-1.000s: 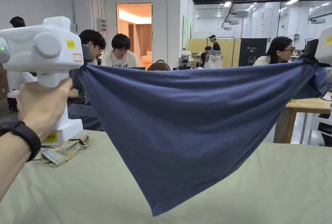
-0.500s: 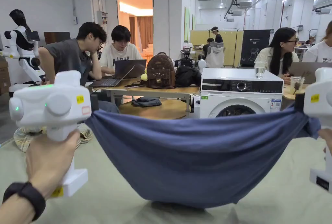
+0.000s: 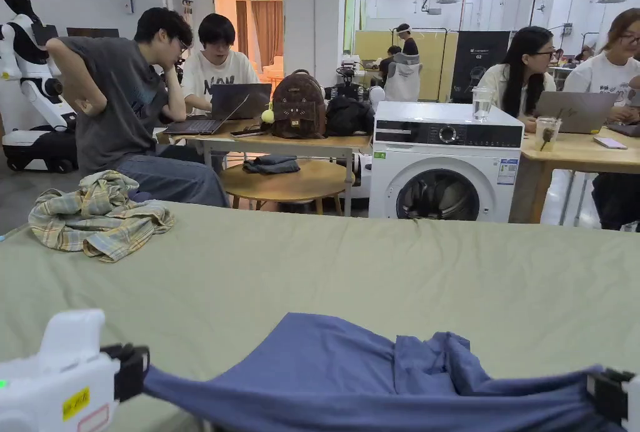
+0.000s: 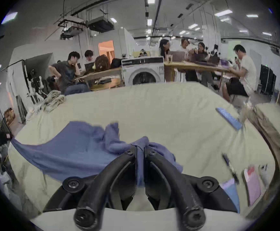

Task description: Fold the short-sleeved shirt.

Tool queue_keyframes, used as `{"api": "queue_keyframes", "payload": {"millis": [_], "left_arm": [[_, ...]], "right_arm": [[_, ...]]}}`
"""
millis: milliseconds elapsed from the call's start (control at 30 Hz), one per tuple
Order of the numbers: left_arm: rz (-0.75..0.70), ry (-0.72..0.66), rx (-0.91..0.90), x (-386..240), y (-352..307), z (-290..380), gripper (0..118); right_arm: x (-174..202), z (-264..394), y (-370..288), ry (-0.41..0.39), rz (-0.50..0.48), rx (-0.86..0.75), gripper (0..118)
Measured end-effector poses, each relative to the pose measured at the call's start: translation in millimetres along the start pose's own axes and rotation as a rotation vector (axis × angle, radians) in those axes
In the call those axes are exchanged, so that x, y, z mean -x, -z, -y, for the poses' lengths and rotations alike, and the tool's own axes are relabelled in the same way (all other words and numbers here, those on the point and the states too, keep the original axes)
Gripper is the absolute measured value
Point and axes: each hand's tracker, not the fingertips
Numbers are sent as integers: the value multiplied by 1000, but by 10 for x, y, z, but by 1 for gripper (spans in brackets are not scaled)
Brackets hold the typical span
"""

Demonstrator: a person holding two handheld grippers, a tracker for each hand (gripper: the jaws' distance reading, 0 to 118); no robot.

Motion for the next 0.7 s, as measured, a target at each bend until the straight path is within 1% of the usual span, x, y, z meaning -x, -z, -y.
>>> {"api": "queue_keyframes", "payload": {"millis": [33,67,133,167,200,233,267,300,367,433,500,533,567,600,633,700], "left_arm": [[10,-1,13,17,-63,143,0],[13,5,37,31,-119,289,0],[14,9,102,74,-189,540,0],[9,0,89,94,-231,658,0],[6,1,146,122,-239,757,0],[3,-15,148,148,-257,822,0],[15,-64,141,192,-286,912,0],[28,-70,198,232,-261,959,0],[24,-75,204,230,-264,1048,0],[14,-45,217,191,-251,1101,0],[15,-29,215,128,-260,1140,0],[20,-31,225,132,-244,1144,0],[28,-37,237,148,-220,1151,0],[33,-48,261,118,-235,1158,0],[51,-66,269,123,-253,1170,7],[55,-61,238,105,-302,1146,46]], "right_arm": [[-18,132,-84,3,-4,5,5],[-42,237,-156,-13,-11,28,4],[-80,457,-308,-3,-3,38,4],[-94,568,-375,-8,-5,51,4],[-106,677,-433,-1,6,54,4],[-121,733,-455,0,7,67,4],[-140,805,-474,-14,5,93,4],[-136,885,-498,-17,19,91,4],[-151,975,-490,-14,25,105,4],[-152,1059,-481,-15,27,107,4],[-127,1129,-450,-53,39,111,5],[-120,1148,-431,-81,51,125,8],[-130,1185,-420,-102,66,132,17],[-147,1210,-427,-102,76,126,38],[-192,1226,-466,-90,70,118,51],[-260,1205,-585,-53,68,73,52]]}}
